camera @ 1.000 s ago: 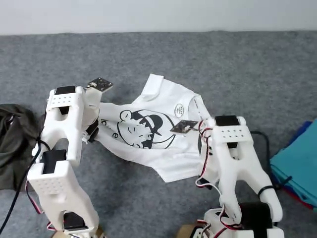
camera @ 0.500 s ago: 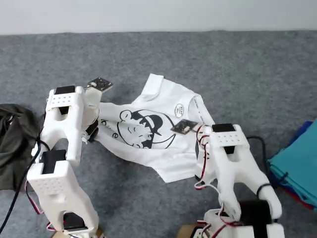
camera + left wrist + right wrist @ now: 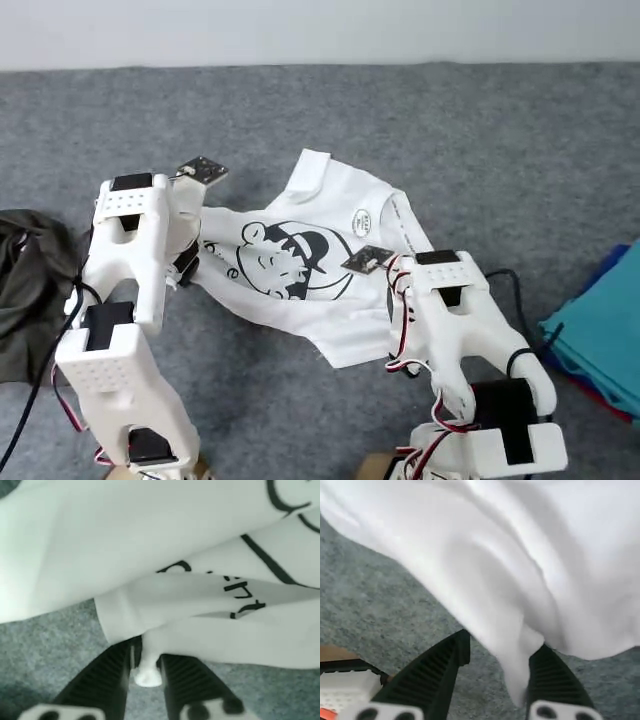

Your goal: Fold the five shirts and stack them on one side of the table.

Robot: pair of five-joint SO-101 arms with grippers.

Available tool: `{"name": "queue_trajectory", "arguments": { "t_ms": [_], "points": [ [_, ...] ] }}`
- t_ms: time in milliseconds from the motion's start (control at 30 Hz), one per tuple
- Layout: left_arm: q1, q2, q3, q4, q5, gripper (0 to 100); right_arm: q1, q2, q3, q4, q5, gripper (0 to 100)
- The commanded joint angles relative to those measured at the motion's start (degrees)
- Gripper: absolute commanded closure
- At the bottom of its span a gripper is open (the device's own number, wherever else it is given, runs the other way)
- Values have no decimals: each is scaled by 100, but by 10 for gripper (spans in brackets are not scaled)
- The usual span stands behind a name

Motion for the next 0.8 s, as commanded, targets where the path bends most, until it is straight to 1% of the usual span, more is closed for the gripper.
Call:
{"name": "queue_trajectory", "arguments": {
  "t_ms": [0, 100, 133, 267, 333, 433, 600, 767],
  "points": [
    [18, -334, -198, -114, 18, 998, -277, 409, -527, -198, -35, 833],
    [18, -334, -198, -114, 26, 998, -277, 813, -941, -154, -44, 836],
    [26, -334, -198, -114, 26, 998, -268, 936, -1081, -154, -88, 851],
    [18, -334, -198, -114, 26, 998, -286, 1262, -1512, -145, -193, 958],
    [18, -334, -198, -114, 26, 998, -286, 1288, -1591, -145, -193, 991],
    [18, -343, -198, -105, 26, 998, -259, 1288, -1697, 22, -149, 987],
    [44, -396, -207, -70, 26, 998, -233, 1262, -2295, 840, -149, 987],
    [44, -932, -207, 97, 26, 998, -145, 611, -2857, 1385, -35, 987]
  ]
}}
